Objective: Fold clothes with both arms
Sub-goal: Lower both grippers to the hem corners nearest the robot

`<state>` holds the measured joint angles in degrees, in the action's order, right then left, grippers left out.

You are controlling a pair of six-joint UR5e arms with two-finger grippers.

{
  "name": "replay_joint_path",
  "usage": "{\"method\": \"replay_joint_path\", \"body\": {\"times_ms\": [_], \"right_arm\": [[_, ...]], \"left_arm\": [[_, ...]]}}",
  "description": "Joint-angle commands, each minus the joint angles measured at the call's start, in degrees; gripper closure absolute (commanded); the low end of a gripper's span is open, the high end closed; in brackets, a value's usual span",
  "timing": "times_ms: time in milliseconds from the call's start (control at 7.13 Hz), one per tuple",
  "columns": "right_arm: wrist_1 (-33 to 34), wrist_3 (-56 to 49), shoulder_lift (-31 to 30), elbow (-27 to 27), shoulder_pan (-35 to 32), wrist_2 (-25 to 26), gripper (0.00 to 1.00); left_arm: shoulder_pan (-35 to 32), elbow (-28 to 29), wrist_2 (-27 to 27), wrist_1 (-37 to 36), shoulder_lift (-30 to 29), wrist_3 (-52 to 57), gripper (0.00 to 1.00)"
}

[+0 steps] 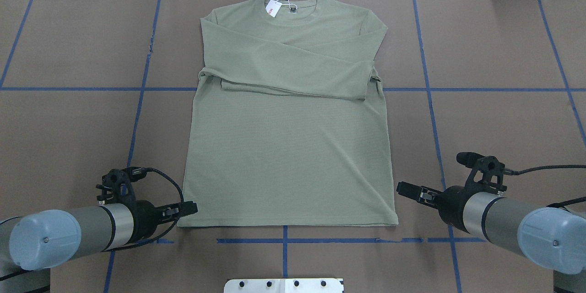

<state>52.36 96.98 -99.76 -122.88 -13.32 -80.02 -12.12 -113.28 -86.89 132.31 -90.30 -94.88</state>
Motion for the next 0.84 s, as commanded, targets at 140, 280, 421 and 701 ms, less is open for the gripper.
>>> {"method": "replay_joint_path", "body": {"times_ms": [140,280,421,701], "right_arm": [[-0.1,0.0,0.0,0.0,0.0,0.4,0.03],[-0.1,0.0,0.0,0.0,0.0,0.4,0.03],[-0.1,0.0,0.0,0.0,0.0,0.4,0.03],[-0.1,0.0,0.0,0.0,0.0,0.4,0.03]], "left_arm": [[1.1,1.8,1.4,0.0,-0.7,0.1,0.27],[1.1,1.8,1.4,0.0,-0.6,0.1,0.29],[1.2,1.8,1.4,0.0,-0.7,0.1,0.34],[1.6,1.8,1.4,0.0,-0.7,0.0,0.57]]}}
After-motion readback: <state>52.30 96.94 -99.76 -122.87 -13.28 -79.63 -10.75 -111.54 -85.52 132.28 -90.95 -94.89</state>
